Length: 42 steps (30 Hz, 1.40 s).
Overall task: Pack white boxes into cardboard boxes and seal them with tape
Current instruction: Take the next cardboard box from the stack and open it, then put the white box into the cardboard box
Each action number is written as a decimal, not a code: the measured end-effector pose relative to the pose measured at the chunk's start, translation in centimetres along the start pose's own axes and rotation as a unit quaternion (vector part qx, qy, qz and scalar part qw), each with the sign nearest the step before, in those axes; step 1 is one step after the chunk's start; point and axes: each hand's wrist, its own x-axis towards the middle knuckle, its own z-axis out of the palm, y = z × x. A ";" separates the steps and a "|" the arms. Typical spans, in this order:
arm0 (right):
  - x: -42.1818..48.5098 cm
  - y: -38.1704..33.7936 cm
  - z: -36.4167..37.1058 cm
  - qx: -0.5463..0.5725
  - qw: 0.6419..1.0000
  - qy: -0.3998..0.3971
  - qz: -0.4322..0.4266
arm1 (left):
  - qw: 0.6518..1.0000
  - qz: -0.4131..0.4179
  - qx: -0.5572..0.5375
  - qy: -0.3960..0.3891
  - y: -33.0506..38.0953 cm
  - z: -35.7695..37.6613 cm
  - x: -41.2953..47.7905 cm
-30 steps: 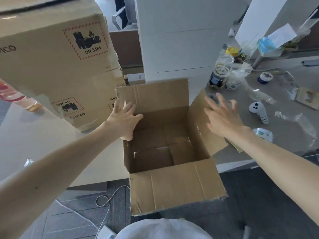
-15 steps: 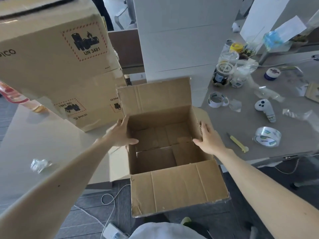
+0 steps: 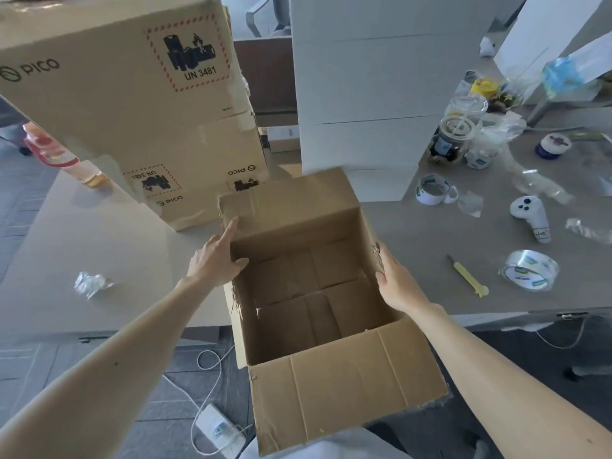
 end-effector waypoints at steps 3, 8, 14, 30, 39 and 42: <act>-0.1 -0.2 0.5 0.001 1.000 -0.006 -0.017 | 0.999 -0.008 0.000 0.031 -1.2 0.6 -1.1; -0.3 -0.9 1.1 -0.009 0.999 -0.026 -0.041 | 0.996 -0.035 -0.019 0.080 -2.5 1.4 -3.0; 1.5 -2.3 1.5 -0.043 0.997 -0.041 -0.056 | 0.991 -0.073 -0.038 0.105 -3.8 1.2 -2.8; 8.5 -6.8 1.3 -0.057 0.996 -0.048 -0.050 | 0.990 -0.095 -0.009 0.100 -6.1 -2.4 3.2; 9.1 -7.9 -1.7 -0.094 0.988 -0.045 -0.111 | 0.985 -0.124 -0.004 0.122 -3.6 -4.9 1.4; 8.8 -9.4 -4.4 -0.091 0.984 -0.044 -0.144 | 0.981 -0.108 -0.026 0.158 -1.6 -6.2 0.3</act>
